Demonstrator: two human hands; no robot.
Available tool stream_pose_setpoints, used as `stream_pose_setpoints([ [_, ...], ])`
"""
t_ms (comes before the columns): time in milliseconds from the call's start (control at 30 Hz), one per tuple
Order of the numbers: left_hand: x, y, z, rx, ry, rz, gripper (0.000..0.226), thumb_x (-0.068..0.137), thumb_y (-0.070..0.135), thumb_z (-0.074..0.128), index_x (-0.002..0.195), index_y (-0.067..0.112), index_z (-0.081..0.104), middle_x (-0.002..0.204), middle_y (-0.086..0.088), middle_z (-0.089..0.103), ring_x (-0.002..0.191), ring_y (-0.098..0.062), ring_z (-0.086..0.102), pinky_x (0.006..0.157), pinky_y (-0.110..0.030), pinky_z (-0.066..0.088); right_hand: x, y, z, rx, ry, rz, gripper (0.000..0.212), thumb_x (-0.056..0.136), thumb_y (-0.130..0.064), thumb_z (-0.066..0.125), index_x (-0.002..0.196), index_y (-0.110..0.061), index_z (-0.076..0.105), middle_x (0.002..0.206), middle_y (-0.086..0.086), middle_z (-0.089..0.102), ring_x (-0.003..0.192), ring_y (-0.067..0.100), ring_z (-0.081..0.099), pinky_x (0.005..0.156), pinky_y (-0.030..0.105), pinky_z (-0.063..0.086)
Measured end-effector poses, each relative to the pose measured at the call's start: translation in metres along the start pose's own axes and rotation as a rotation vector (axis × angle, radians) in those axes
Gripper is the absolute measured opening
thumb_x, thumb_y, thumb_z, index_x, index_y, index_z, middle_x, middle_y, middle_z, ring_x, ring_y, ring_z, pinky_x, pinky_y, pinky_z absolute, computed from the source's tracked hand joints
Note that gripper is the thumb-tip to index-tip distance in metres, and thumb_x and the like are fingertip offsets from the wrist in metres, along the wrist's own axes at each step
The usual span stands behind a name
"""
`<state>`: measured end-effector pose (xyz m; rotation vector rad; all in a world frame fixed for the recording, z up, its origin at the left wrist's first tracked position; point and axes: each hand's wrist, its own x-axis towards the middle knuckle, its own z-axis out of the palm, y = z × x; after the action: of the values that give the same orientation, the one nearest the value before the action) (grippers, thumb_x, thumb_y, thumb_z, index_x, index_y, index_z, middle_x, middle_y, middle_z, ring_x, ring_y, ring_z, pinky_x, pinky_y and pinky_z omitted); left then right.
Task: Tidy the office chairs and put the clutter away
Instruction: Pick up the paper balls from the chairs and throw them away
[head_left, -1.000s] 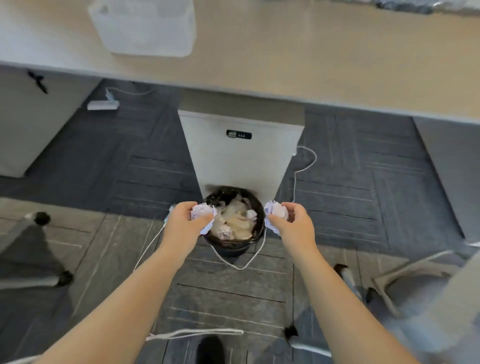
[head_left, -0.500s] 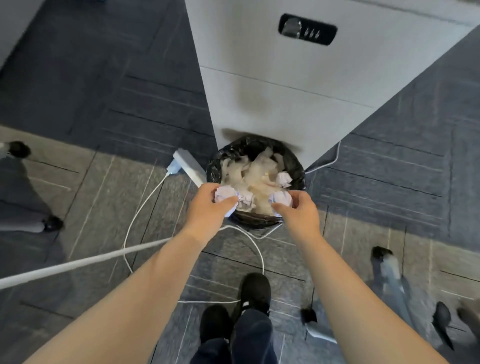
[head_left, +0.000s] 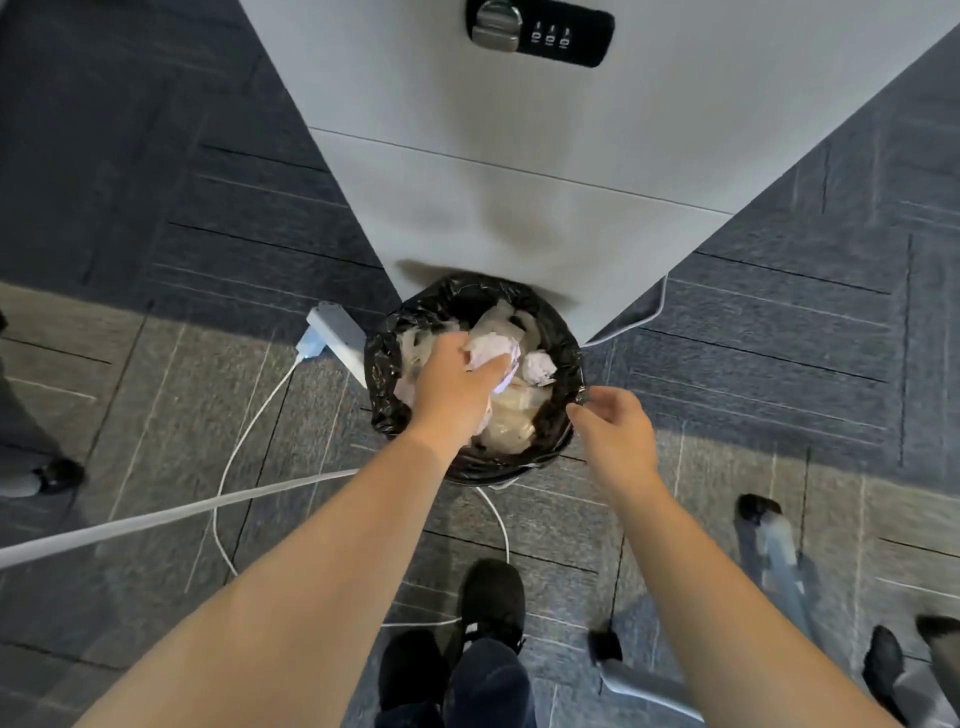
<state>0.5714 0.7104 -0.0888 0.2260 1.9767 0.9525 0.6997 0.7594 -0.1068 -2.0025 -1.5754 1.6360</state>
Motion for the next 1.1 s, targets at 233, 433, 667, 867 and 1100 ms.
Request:
stream_pose_setpoints([
  [233, 0.002, 0.009, 0.009, 0.105, 0.03, -0.006, 0.046, 0.088, 0.019, 0.054, 0.131, 0.01, 0.041, 0.136, -0.008, 0.048, 0.121, -0.023, 0.048, 0.101, -0.039, 0.042, 0.002, -0.001, -0.017, 0.061, 0.005, 0.014, 0.032, 0.089, -0.016, 0.054, 0.12, -0.009, 0.051, 0.106, -0.001, 0.051, 0.096, 0.014, 0.048, 0.082, 0.027, 0.036],
  [433, -0.034, 0.023, -0.003, 0.155, 0.015, 0.044, 0.032, 0.087, 0.023, 0.057, 0.117, 0.013, 0.054, 0.119, -0.002, 0.059, 0.1, -0.013, 0.052, 0.097, -0.037, 0.047, -0.026, -0.024, -0.03, 0.097, 0.028, -0.03, 0.03, 0.088, -0.014, 0.055, 0.117, -0.005, 0.054, 0.097, -0.001, 0.054, 0.092, 0.015, 0.051, 0.083, 0.028, 0.041],
  [667, -0.123, 0.073, -0.012, 0.129, -0.075, 0.205, 0.025, 0.088, 0.014, 0.053, 0.113, 0.012, 0.056, 0.106, 0.001, 0.057, 0.097, -0.021, 0.056, 0.077, -0.025, 0.039, -0.11, -0.06, -0.084, 0.182, 0.13, -0.151, 0.023, 0.088, -0.012, 0.053, 0.11, -0.006, 0.057, 0.082, -0.006, 0.054, 0.086, 0.016, 0.051, 0.083, 0.033, 0.043],
  [867, -0.227, 0.117, 0.008, 0.183, -0.224, 0.395, 0.025, 0.089, 0.011, 0.053, 0.113, 0.007, 0.058, 0.102, 0.0, 0.055, 0.096, -0.013, 0.05, 0.084, -0.024, 0.035, -0.203, -0.057, -0.174, 0.341, 0.296, -0.208, 0.007, 0.088, -0.013, 0.053, 0.094, -0.017, 0.053, 0.08, -0.012, 0.05, 0.082, 0.01, 0.051, 0.086, 0.033, 0.045],
  [1100, -0.341, 0.128, 0.086, 0.323, -0.481, 0.493, 0.022, 0.09, 0.017, 0.051, 0.111, 0.013, 0.057, 0.106, 0.001, 0.055, 0.094, -0.016, 0.049, 0.079, -0.028, 0.036, -0.294, 0.027, -0.286, 0.446, 0.611, -0.103, 0.008, 0.085, -0.012, 0.057, 0.092, -0.017, 0.054, 0.071, -0.008, 0.05, 0.069, 0.01, 0.05, 0.067, 0.024, 0.041],
])
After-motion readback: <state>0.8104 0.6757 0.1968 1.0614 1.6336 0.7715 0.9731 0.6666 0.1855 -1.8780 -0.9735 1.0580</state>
